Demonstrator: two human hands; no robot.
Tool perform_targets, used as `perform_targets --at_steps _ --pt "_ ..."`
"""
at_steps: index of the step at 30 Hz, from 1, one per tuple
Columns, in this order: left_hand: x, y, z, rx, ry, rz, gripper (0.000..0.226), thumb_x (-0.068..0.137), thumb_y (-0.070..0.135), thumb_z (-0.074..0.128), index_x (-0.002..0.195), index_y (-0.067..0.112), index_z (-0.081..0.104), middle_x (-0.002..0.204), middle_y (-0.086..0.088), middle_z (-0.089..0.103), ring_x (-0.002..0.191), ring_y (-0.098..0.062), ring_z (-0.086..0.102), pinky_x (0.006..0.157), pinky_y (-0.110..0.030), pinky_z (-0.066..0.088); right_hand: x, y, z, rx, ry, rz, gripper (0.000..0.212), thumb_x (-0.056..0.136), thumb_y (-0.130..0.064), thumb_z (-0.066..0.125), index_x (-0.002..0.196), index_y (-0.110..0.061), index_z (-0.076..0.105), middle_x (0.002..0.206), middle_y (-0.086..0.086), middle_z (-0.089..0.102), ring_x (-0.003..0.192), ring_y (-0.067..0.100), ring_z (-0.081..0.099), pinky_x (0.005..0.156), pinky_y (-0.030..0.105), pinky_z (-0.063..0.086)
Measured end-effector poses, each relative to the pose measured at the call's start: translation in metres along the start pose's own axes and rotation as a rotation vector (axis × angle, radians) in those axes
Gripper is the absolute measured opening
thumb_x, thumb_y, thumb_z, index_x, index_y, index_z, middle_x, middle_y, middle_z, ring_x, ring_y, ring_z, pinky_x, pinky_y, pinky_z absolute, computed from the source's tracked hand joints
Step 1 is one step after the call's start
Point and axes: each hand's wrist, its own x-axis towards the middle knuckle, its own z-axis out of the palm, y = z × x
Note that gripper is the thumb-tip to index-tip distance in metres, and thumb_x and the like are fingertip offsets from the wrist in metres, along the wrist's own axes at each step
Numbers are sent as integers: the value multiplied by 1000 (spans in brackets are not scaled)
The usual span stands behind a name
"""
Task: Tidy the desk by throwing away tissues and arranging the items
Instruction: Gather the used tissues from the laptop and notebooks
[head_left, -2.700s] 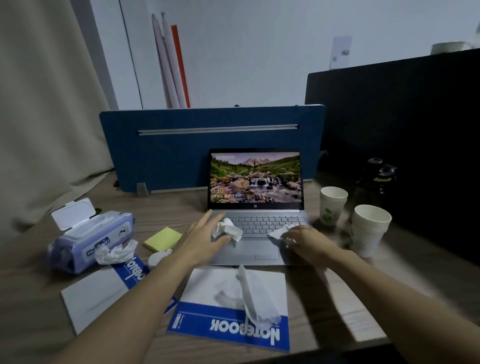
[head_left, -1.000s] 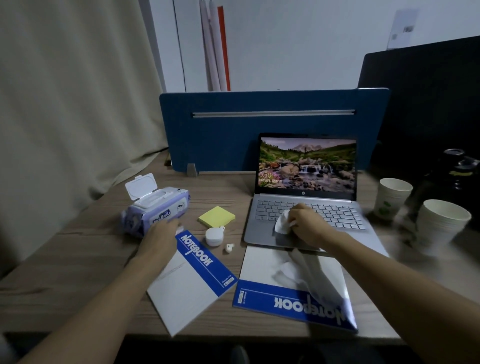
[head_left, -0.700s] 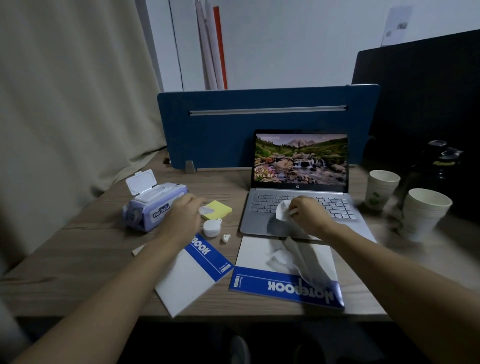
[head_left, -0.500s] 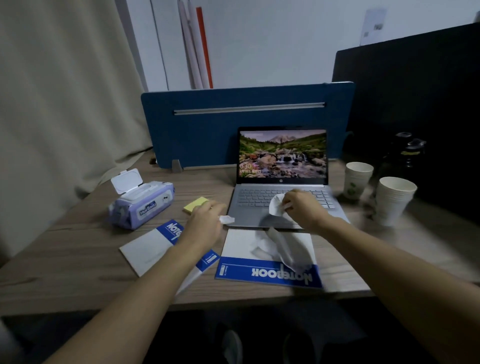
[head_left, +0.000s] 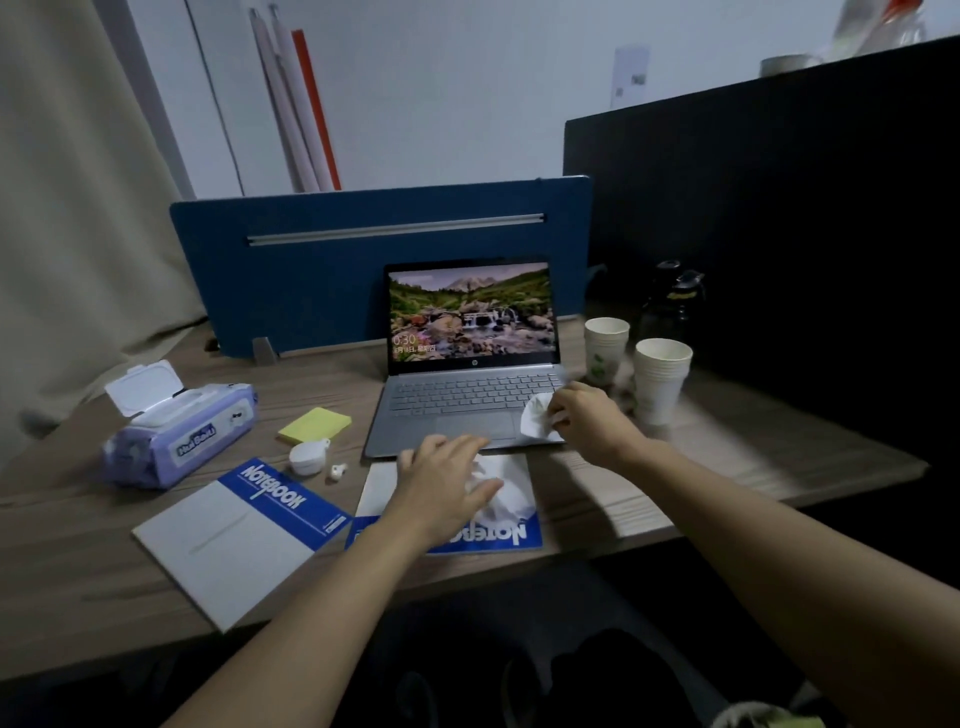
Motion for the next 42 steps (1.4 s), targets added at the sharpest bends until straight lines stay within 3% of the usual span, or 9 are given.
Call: perform_targets --at_steps 6,9,14,18,22,29,32,35,42 --pt "0 5 9 73 -185 -74 100 62 99 21 149 51 21 167 8 6 152 -31 -6 115 -64 -4 -6 9 1 15 21 9 15 81 2 62 94 -1 67 106 17 62 96 34 59 78 38 47" --pt "3 6 13 22 -268 -86 109 53 103 20 149 52 20 167 9 0 152 -35 -5 117 -66 2 -6 14 4 6 25 14 15 80 3 62 94 -1 68 106 18 61 95 36 59 75 33 44" --pt "5 4 27 -104 -201 -94 54 86 67 48 135 43 47 155 9 34 142 -23 29 111 -45 35 -10 18 5 9 15 20 15 77 2 67 91 1 67 105 18 62 93 35 60 76 35 45" --pt "1 1 32 -145 -59 -57 27 98 37 53 124 31 55 135 8 52 125 -13 45 96 -25 40 -19 19 5 36 48 33 14 76 0 70 90 1 68 104 18 64 93 34 61 76 31 45" --pt "-3 6 28 -173 25 -45 21 98 30 54 118 23 59 124 3 60 111 -12 57 84 -19 41 -37 19 2 88 109 56 14 79 -1 67 92 0 70 105 16 66 97 32 62 82 39 49" --pt "-5 59 23 -428 35 22 25 96 16 53 119 26 56 117 6 59 102 -14 56 79 -28 46 -83 29 -16 202 212 118 20 79 5 62 98 1 69 107 14 66 99 27 62 82 19 44" --pt "-7 96 30 -563 31 44 30 94 13 54 120 27 55 113 6 60 99 -15 58 73 -23 43 -119 40 -26 287 262 182 22 79 2 58 97 -4 69 106 11 69 98 23 63 80 23 45" --pt "-10 138 46 -687 -5 64 31 93 17 56 121 31 54 108 10 62 91 -5 58 67 -13 41 -161 54 -36 438 320 293 25 76 -3 54 93 -13 70 93 -3 69 86 8 62 71 12 42" --pt "-18 224 112 -950 -152 63 26 93 23 58 114 39 55 106 15 68 84 -3 65 60 -19 50 -248 94 -38 796 380 532 19 81 -5 57 91 -14 71 91 7 72 72 12 64 62 28 48"
